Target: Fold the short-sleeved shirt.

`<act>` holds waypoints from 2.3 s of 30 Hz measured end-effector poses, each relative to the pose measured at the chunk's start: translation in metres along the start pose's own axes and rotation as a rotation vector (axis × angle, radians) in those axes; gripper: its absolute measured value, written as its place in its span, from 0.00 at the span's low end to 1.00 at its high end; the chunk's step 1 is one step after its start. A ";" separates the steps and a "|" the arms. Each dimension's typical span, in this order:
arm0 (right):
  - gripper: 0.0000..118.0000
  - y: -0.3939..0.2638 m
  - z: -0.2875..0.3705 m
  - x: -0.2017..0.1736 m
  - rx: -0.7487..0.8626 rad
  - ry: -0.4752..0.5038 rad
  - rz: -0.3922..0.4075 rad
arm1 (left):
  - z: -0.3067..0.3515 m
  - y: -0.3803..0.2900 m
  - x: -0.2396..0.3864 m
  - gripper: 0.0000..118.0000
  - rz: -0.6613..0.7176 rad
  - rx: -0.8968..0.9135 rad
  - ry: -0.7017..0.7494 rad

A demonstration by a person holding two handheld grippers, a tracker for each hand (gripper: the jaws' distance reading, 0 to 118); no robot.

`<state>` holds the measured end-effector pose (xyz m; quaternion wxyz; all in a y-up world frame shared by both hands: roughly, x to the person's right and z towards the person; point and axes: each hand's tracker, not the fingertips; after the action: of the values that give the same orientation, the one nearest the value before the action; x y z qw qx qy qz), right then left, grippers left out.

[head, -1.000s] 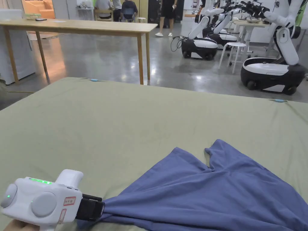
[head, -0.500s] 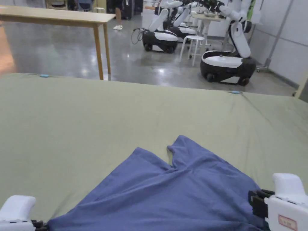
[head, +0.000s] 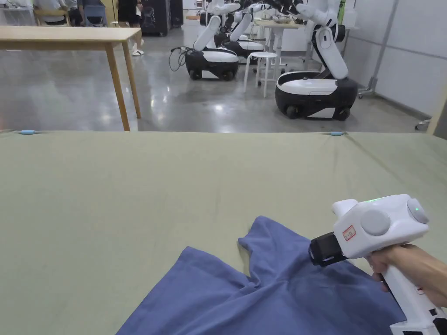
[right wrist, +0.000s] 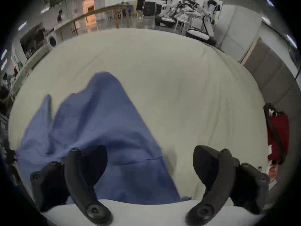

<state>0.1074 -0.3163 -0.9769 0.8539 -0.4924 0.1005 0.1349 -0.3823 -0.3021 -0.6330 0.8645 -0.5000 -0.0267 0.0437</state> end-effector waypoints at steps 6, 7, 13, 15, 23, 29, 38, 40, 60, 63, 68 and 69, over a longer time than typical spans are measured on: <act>0.79 -0.021 -0.014 0.007 -0.094 0.039 -0.049 | -0.007 0.006 0.003 0.01 -0.031 -0.025 0.017; 0.65 -0.017 -0.014 0.007 -0.099 0.072 -0.072 | -0.008 0.007 0.003 0.01 -0.037 -0.028 0.021; 0.03 -0.023 0.077 -0.018 0.045 0.077 0.011 | 0.012 0.007 0.009 0.01 0.002 0.057 0.070; 0.03 -0.028 0.115 -0.014 0.122 0.064 0.048 | 0.037 0.011 0.015 0.01 0.029 0.174 0.070; 0.03 -0.034 0.322 -0.008 0.445 -0.044 0.048 | 0.128 0.062 0.036 0.01 0.020 0.377 0.042; 0.03 -0.045 0.441 0.002 0.630 -0.091 0.007 | 0.206 0.140 0.046 0.01 0.013 0.512 0.084; 0.03 -0.038 0.495 0.024 0.727 -0.142 -0.095 | 0.274 0.220 0.055 0.01 0.037 0.610 0.212; 0.03 -0.033 0.494 0.027 0.746 -0.142 -0.123 | 0.281 0.226 0.058 0.01 0.043 0.626 0.221; 0.03 0.105 0.440 0.054 0.744 -0.155 -0.195 | 0.270 0.331 0.068 0.01 0.051 0.681 0.332; 0.03 0.137 0.437 0.063 0.761 -0.168 -0.201 | 0.263 0.358 0.071 0.01 0.046 0.701 0.350; 0.03 0.178 0.428 0.077 0.787 -0.190 -0.208 | 0.244 0.404 0.070 0.01 0.070 0.711 0.337; 0.03 0.186 0.423 0.078 0.790 -0.199 -0.202 | 0.238 0.413 0.070 0.01 0.084 0.720 0.349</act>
<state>0.1365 0.1502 -0.9429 0.9916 -0.1191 0.0130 0.0485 -0.3543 0.1148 -0.8724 0.9734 -0.1657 0.1579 0.0000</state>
